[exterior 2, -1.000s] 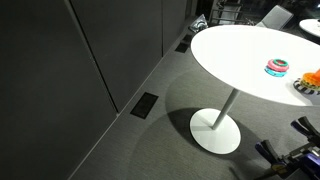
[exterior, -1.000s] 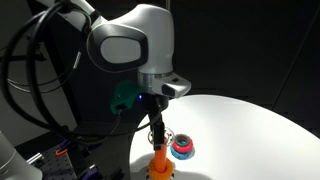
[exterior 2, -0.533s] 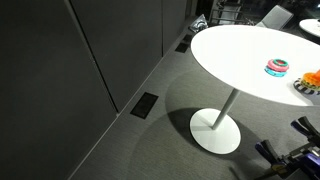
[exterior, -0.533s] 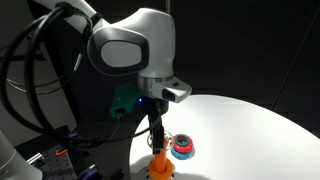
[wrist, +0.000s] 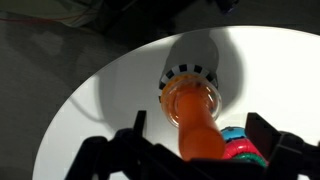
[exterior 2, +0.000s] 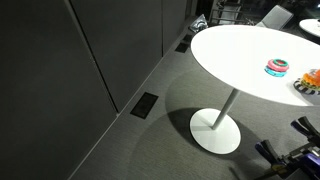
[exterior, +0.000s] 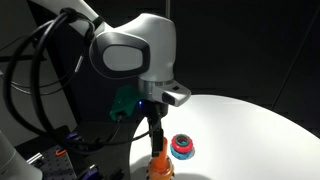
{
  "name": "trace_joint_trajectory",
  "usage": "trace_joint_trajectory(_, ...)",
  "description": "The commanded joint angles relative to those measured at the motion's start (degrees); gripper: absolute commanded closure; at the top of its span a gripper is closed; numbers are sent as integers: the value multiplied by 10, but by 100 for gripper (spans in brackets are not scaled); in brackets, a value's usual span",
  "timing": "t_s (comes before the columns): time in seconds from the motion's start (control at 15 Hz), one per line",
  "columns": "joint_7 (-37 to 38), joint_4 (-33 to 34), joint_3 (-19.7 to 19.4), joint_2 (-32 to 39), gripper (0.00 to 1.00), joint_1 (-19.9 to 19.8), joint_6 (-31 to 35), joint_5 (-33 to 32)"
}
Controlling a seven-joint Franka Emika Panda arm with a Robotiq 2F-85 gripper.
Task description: Put the clear ring on the orange stand
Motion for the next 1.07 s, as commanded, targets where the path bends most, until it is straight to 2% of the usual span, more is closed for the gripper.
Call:
trace_joint_trajectory(0.0, -15, 2, 1, -4, 0, -5, -6, -1)
trace_joint_trajectory(0.67, -100, 2, 17, -36, 0, 11, -63, 11)
trace_joint_trajectory(1.0, -108, 5, 35, -54, 0, 26, -83, 14)
